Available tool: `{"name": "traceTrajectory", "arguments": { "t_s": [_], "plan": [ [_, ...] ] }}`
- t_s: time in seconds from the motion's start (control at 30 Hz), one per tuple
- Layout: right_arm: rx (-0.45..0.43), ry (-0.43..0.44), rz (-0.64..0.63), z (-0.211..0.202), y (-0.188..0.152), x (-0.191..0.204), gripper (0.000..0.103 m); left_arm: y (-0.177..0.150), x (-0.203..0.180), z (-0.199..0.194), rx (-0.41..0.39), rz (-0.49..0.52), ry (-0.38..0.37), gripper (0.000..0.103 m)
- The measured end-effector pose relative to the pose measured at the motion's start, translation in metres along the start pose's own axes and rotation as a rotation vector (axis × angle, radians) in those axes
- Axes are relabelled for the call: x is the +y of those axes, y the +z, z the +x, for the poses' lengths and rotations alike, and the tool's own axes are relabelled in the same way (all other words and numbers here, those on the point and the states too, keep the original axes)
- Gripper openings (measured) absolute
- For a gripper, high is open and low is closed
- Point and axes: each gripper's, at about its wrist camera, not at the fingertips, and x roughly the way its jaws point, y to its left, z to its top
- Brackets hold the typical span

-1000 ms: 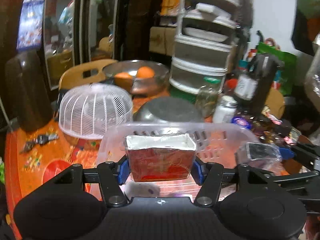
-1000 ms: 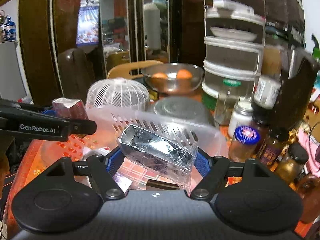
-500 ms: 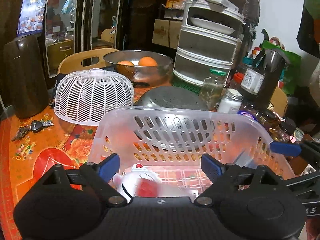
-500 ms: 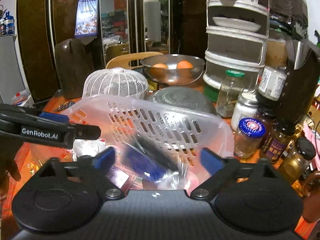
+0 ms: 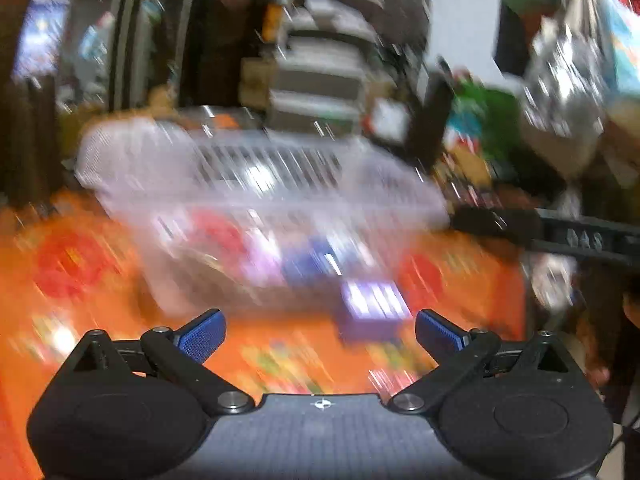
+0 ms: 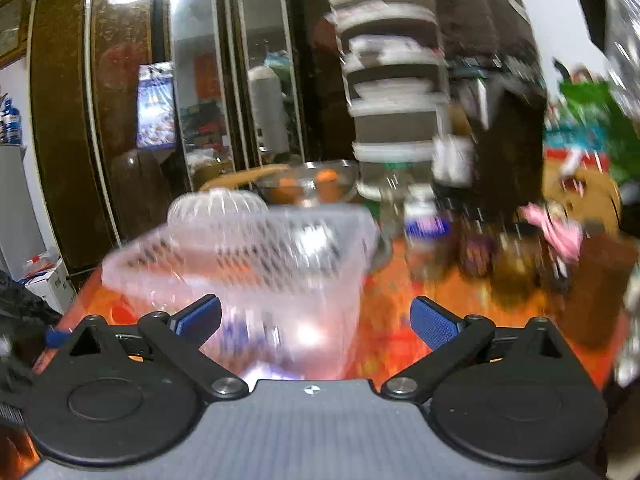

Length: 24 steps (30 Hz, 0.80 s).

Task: Organize objects
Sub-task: 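Grasp the red cellophane-wrapped candy ball with the left tool while the right tool approaches the purple Lu box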

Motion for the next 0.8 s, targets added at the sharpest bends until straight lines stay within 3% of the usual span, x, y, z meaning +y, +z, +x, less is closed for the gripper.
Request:
{"name": "traceTrajectory", "arguments": {
  "t_s": [0.13, 0.3, 0.5, 0.57, 0.8],
  "plan": [
    [0.027, -0.041, 0.054, -0.007, -0.031, -0.011, 0.103, -0.016, -0.024, 0.019, 0.047, 0.047, -0.012, 0.098],
    [0.049, -0.054, 0.151, -0.013, -0.048, -0.033, 0.103, -0.022, -0.038, 0.035, 0.075, 0.084, -0.009, 0.087],
    [0.064, -0.045, 0.178, -0.011, -0.056, -0.039, 0.103, -0.028, -0.043, 0.047, 0.108, 0.104, 0.002, 0.065],
    [0.068, -0.037, 0.179, -0.008, -0.057, -0.038, 0.103, -0.029, -0.045, 0.047, 0.108, 0.113, 0.004, 0.052],
    [0.095, -0.017, 0.177, 0.005, -0.059, -0.028, 0.103, -0.029, -0.032, 0.041, 0.096, 0.1, 0.026, 0.051]
  ]
}}
